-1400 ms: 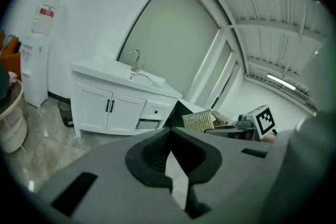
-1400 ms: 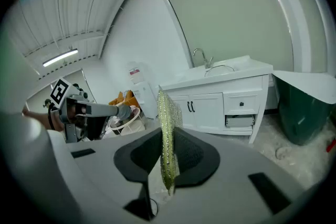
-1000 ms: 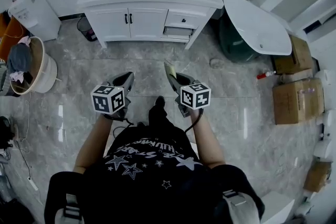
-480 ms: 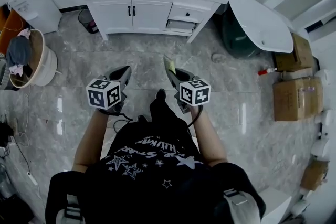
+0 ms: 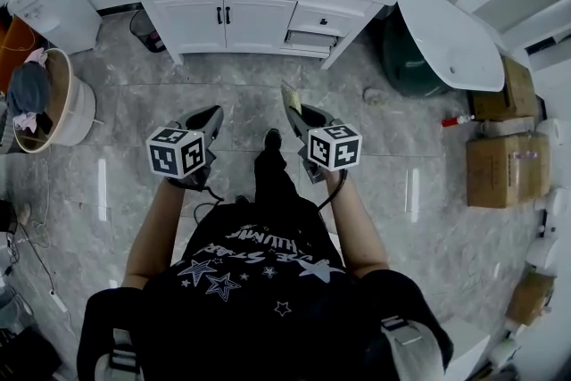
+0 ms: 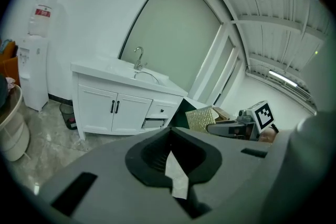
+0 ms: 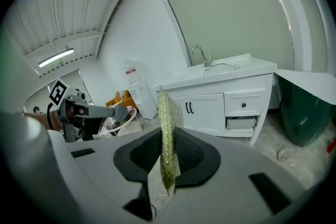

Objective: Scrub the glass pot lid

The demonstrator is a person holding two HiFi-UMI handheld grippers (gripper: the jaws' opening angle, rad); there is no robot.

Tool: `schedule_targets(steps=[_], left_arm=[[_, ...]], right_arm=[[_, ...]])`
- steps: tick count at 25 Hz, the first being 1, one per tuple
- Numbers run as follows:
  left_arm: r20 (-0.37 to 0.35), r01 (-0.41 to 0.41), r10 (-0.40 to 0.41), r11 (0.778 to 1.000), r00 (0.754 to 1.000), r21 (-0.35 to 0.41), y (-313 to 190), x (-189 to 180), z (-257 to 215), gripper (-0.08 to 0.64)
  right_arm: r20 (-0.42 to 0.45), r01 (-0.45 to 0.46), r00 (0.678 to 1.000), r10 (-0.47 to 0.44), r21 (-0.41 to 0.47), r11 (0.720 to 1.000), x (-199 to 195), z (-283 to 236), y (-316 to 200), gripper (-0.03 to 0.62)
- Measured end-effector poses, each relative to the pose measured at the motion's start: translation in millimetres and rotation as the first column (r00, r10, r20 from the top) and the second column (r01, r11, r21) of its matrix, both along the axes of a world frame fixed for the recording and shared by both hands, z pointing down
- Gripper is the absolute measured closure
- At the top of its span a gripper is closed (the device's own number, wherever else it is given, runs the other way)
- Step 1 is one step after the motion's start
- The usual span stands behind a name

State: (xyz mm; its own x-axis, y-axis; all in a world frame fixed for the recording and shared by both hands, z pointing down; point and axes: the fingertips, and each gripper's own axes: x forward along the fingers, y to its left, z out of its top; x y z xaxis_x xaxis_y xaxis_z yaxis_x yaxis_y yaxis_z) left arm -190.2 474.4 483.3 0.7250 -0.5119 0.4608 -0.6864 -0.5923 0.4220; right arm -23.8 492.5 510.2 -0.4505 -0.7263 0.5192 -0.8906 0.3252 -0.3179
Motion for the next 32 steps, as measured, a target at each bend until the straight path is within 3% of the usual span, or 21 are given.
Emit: schedule_targets(steps=[19,32], left_arm=[[0.021,0.094,-0.095,0.995,0.995,0.034,-233,65,-25,0.552],[0.029,0.111,-0.113,0.993,0.993,0.046,-322,120,-26,0.552]], right_arm=[[0.01,0.069,0.998,-0.069,0.04,0.997,74,-25,-243,0.523],[0.024,0.066,0.997,-0.067,0.051,0.997,131,-25,-332,0.523]])
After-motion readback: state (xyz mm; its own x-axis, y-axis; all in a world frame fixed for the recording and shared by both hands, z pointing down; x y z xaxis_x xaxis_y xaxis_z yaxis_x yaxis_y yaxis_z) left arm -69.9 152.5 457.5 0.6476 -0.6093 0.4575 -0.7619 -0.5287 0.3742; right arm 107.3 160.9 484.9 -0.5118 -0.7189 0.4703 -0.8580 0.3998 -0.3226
